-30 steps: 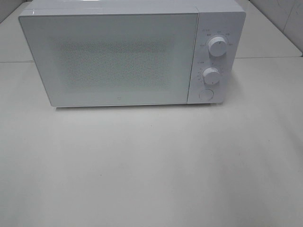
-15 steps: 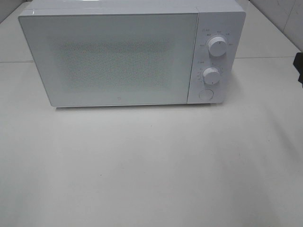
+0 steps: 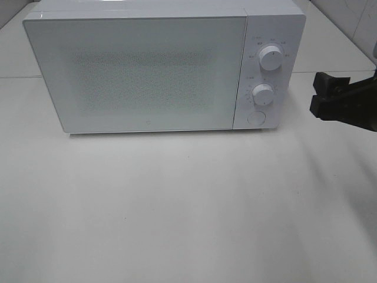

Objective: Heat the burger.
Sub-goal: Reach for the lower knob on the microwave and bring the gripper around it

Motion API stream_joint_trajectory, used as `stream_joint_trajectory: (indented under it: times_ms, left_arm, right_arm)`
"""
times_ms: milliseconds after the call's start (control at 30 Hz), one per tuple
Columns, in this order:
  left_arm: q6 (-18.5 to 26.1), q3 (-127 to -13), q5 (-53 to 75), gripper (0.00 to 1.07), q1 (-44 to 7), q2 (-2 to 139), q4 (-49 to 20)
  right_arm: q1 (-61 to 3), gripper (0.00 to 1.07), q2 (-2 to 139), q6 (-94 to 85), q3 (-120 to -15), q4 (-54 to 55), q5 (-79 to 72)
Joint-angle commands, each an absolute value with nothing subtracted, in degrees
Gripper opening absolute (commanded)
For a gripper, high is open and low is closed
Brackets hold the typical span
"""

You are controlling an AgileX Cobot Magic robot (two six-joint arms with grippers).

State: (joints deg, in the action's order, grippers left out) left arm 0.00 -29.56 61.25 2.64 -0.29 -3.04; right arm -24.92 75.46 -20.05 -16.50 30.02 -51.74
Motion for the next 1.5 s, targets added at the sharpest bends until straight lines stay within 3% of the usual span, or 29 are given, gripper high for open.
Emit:
stream_joint_trajectory:
  times_ms: [33,200,333,533,1500]
  left_arm:
    - [0.0,-29.5,61.2,1.0,2.9,-1.0,-3.1]
    - [0.0,-29.5,61.2,1.0,2.9,-1.0,-3.1]
    - [0.0,-29.5,61.2,1.0,2.9,-1.0,-3.1]
    - [0.0,-29.5,61.2,1.0,2.9,-1.0,-3.1]
    - [0.0,-29.5,61.2,1.0,2.9,-1.0,-3.1]
  right_arm:
    - [-27.6,0.76,77.6,-21.3,-16.4,32.8,-56.7]
    - [-33.4,0.77,84.6,-20.9,-16.6,36.3,-64.4]
    - [-34.5,0.79,88.1,-20.1,-17.2,36.3,-66.2]
    - [-34.6,0.84,94.5,-16.7,-21.0,36.2,-66.2]
    - [-34.5,0.79,111.8,-15.2,-37.9,37.4,-66.6]
